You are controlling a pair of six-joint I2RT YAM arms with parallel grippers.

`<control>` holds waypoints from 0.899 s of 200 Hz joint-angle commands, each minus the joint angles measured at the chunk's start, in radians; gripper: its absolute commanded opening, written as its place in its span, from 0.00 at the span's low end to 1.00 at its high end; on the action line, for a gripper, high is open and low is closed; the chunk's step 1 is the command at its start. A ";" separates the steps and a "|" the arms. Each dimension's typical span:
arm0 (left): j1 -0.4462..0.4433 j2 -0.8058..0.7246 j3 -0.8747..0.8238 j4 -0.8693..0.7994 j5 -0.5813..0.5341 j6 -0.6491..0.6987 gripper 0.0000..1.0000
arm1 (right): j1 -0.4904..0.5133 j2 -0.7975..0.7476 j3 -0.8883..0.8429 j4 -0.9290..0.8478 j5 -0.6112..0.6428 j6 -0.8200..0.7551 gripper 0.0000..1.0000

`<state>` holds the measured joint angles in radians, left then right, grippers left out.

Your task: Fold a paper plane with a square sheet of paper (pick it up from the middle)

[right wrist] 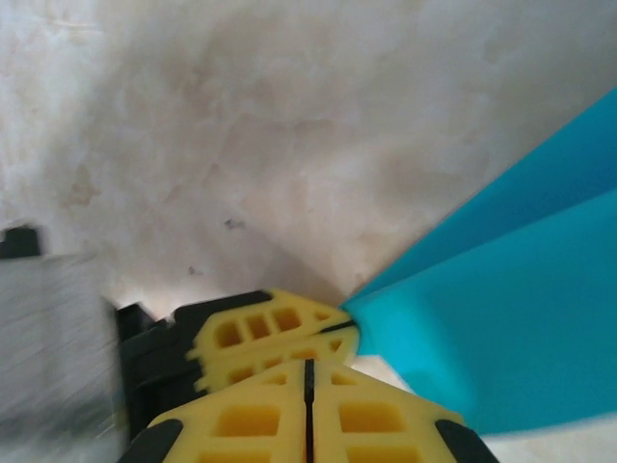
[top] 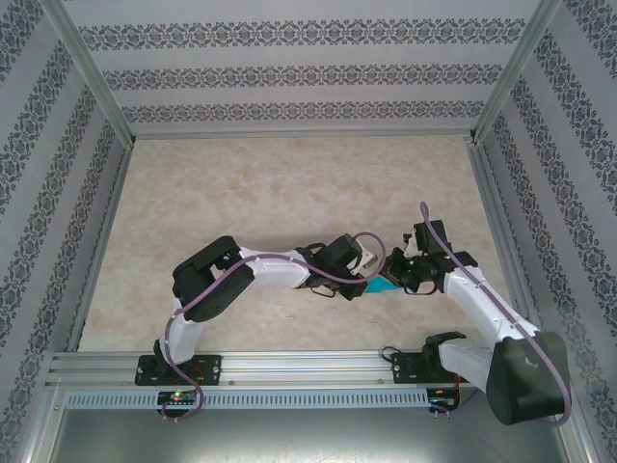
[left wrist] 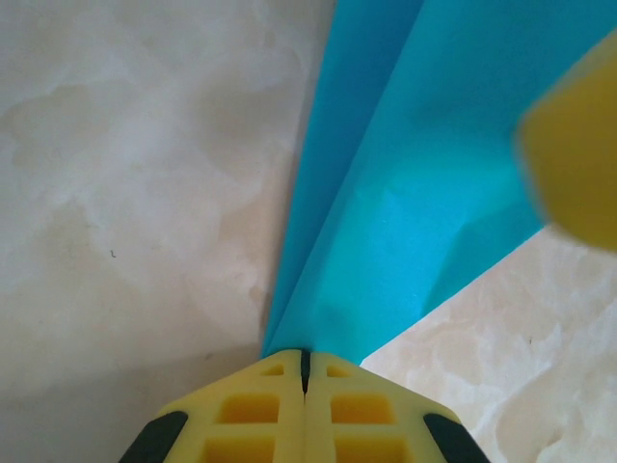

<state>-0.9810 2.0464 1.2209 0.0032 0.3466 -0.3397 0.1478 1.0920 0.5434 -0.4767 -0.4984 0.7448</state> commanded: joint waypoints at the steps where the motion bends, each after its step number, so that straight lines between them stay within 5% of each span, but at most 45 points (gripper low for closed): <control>1: -0.005 0.049 -0.063 -0.122 -0.058 0.007 0.00 | -0.017 0.018 -0.041 0.138 0.011 0.072 0.06; 56: -0.005 0.059 -0.068 -0.099 -0.041 -0.004 0.00 | -0.021 0.108 -0.112 0.282 0.053 0.080 0.05; 180: -0.004 0.066 -0.066 -0.134 -0.041 0.012 0.00 | -0.039 0.196 -0.094 0.252 0.132 0.028 0.06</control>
<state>-0.9810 2.0438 1.2060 0.0311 0.3542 -0.3401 0.1146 1.2800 0.4393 -0.1875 -0.4263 0.7574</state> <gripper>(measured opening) 0.067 0.054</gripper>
